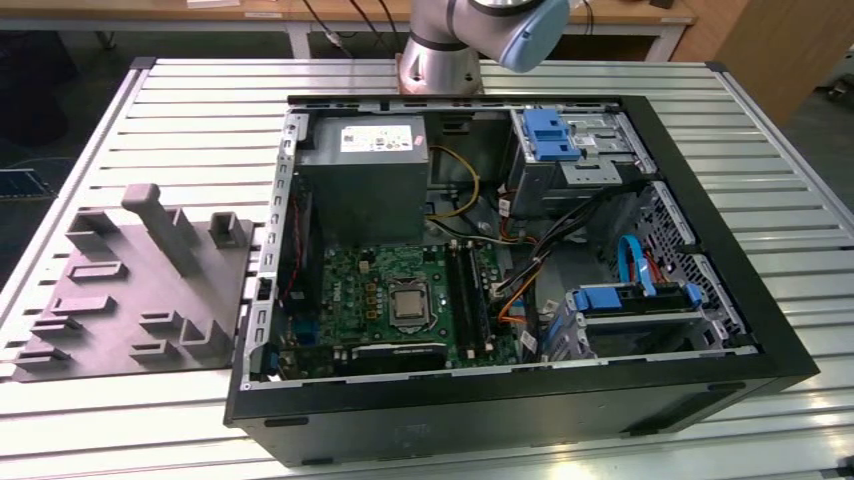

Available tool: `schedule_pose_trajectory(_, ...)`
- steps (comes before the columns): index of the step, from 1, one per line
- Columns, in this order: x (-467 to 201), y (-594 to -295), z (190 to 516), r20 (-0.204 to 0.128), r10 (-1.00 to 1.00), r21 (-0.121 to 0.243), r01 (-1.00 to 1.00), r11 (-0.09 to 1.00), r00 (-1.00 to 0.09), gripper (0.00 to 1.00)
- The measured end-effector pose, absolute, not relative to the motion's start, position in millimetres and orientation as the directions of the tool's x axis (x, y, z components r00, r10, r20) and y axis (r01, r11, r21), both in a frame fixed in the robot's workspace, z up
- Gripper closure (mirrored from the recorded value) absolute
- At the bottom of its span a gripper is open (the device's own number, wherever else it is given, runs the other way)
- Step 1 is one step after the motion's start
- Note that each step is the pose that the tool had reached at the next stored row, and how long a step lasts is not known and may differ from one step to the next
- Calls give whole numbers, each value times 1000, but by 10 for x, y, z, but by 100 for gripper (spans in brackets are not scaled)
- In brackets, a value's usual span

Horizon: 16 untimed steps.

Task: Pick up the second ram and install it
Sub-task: 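Pick up the second ram and move it above second insertion slot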

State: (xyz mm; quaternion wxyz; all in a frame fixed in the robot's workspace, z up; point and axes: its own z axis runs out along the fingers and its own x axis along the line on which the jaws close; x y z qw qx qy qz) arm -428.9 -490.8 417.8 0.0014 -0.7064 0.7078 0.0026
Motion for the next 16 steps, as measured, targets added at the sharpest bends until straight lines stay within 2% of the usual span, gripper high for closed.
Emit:
schedule_pose_trajectory(8, -4272, -4907, 4186, -5, -1000, 2, -1000, 2, -2, 89)
schedule_pose_trajectory(16, -3980, -4911, 4184, -6, -1000, 2, -1000, 2, -2, 89)
